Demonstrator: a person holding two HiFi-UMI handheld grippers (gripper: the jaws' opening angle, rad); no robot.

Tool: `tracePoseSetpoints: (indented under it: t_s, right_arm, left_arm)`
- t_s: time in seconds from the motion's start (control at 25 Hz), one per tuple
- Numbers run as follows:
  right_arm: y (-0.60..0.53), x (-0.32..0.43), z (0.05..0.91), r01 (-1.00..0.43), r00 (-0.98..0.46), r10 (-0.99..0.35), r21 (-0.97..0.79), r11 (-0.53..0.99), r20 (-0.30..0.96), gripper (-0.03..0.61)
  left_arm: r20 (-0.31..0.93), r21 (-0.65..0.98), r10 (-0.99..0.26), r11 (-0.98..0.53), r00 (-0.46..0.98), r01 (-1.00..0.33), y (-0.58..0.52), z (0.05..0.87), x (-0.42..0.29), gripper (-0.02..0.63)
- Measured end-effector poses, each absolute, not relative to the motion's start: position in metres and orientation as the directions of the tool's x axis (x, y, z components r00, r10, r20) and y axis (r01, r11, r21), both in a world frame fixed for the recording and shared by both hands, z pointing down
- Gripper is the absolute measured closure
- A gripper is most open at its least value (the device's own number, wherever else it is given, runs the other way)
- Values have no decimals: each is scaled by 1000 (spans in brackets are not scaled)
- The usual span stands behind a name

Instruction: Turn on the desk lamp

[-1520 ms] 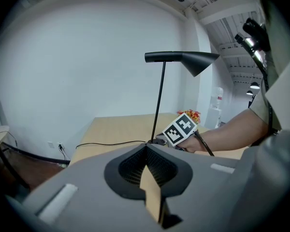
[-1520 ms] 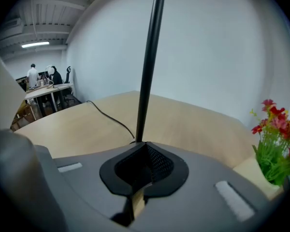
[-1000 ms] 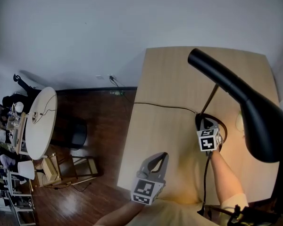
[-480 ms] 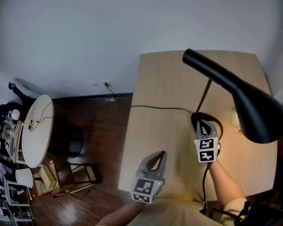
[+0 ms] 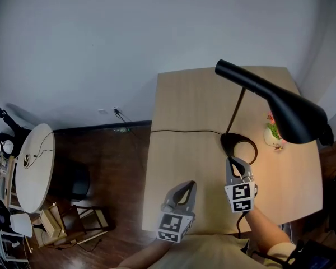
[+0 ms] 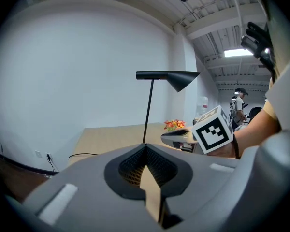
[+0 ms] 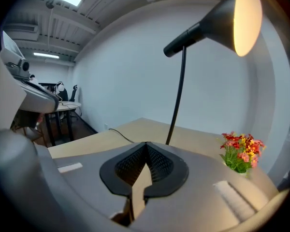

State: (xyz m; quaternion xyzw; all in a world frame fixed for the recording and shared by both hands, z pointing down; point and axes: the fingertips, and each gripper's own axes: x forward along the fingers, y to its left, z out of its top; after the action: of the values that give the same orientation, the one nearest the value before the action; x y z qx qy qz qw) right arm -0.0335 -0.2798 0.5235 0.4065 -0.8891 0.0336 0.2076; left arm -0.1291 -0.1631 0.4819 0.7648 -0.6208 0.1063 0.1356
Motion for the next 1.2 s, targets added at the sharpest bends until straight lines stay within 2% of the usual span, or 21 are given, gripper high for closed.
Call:
tracePoseSetpoints:
  t_s: [0.44,0.96,1.2]
  right_arm:
    - [-180,-36,478,-791,-546,-770,100,604,331,580]
    - [-86,-24,451,-862,-454,-849,109,496,271,580]
    - [-40,-38,428,-872,-446,-870,115,476,212,580]
  left_arm:
    - [280,138,-909,-281,309,-950,-118,483,-135,615]
    - [178,64,-885,-426,430,-902,-72,445,-131,615]
    - [139,27,-834,-536,535,-843,-37,438,-107,615]
